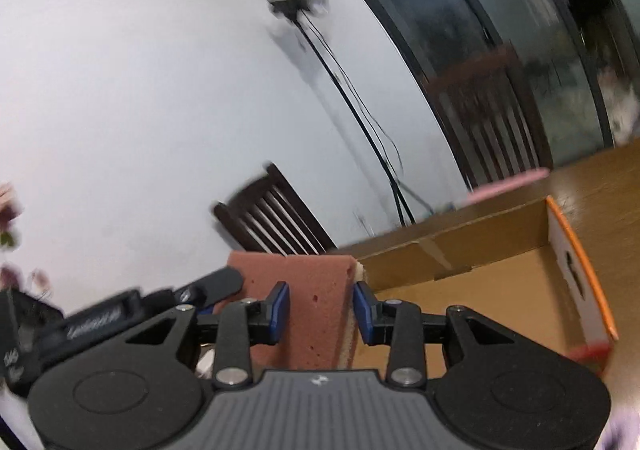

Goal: Organize soft objects
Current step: 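Carry the sponge with both grippers into the cardboard box and open them, then withdraw both grippers from the box toward the purple cloth bag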

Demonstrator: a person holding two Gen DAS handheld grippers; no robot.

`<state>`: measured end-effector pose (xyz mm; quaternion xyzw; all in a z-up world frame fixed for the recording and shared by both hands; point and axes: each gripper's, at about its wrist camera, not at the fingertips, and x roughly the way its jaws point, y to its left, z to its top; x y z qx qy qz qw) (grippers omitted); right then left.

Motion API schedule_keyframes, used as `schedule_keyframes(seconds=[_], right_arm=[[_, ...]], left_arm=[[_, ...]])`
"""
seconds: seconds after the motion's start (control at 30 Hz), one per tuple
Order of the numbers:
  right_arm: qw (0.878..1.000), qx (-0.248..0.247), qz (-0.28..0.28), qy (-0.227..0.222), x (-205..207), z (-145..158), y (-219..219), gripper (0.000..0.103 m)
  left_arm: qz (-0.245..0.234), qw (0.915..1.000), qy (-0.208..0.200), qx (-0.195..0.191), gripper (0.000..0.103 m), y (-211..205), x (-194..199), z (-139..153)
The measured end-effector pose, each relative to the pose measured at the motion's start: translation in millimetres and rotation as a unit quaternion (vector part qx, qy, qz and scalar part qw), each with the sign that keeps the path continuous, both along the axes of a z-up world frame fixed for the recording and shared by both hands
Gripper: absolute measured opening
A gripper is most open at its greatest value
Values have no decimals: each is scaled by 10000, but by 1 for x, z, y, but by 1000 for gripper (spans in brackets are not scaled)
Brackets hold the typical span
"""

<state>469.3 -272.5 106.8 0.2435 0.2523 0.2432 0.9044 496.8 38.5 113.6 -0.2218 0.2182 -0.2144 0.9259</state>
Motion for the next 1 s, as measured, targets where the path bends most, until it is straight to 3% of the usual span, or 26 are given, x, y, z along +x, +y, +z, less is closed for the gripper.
schedule_keyframes(seconds=[0.13, 0.27, 0.37, 0.47, 0.57, 0.7, 0.83, 1.0], right_arm=[[9977, -60, 76, 675, 102, -21, 8, 34], [9905, -184, 42, 1359, 180, -59, 24, 34], [9832, -30, 49, 1827, 213, -90, 30, 34], [9778, 58, 0, 2095, 230, -111, 35, 34], [9755, -60, 36, 2198, 230, -119, 43, 34], [9789, -175, 99, 2033, 226, -113, 49, 34], [9855, -174, 159, 1680, 206, -84, 39, 37], [9947, -349, 257, 928, 150, -27, 16, 50]], left_arm=[[246, 9967, 738, 224, 35, 3, 76, -28], [511, 9876, 1220, 850, 35, -3, 133, -51], [632, 9788, 1494, 1250, 46, -11, 161, -62], [631, 9760, 1436, 1512, 50, -15, 170, -67], [584, 9791, 1231, 1509, 59, -19, 169, -61], [514, 9817, 957, 1567, 61, -19, 155, -52], [475, 9854, 640, 1504, 73, -13, 131, -31], [410, 9845, 32, 1703, 85, -4, 73, -5]])
